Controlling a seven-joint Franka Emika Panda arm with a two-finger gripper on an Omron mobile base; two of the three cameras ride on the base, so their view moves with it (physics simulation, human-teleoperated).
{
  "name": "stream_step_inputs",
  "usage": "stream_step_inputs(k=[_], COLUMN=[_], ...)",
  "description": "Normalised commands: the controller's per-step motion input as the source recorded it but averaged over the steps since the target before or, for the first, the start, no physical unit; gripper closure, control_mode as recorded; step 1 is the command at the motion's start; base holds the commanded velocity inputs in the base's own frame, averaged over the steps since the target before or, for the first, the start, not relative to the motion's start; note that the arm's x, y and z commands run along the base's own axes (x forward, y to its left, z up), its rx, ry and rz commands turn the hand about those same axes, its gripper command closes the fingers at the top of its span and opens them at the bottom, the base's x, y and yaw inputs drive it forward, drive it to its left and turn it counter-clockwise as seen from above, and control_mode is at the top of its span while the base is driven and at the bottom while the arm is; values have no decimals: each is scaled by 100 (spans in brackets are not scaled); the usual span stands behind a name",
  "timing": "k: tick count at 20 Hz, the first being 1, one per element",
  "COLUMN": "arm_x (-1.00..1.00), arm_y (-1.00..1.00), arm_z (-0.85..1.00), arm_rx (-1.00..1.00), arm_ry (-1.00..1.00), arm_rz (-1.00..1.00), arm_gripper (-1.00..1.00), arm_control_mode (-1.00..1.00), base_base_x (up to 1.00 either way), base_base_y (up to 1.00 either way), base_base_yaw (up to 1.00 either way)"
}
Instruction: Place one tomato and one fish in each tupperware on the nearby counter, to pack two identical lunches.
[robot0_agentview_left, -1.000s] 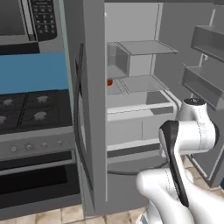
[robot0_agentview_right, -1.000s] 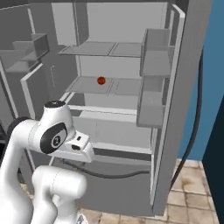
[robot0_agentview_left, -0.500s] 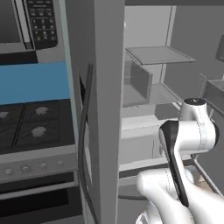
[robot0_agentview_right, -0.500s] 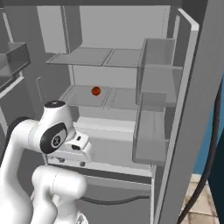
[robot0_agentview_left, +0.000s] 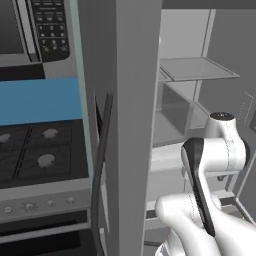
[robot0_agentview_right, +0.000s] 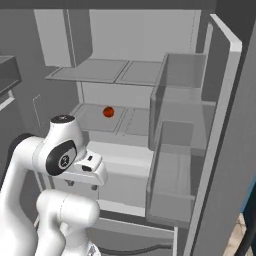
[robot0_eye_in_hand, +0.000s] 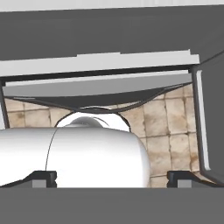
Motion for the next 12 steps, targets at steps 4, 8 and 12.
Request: stream_step_inputs(k=[4, 8, 12], arm_x=[0, 0, 0], arm_y=[0, 0, 0], arm_z=[0, 0, 0], arm_rx=[0, 0, 0], arm_ry=[0, 0, 0], arm_rz=[0, 0, 0], arm_gripper=[-100, -100, -100], arm_control_mode=[100, 100, 100], base_base_x=[14, 0, 16], base_base_y=[-18, -25, -17], base_base_yaw=[16, 17, 18])
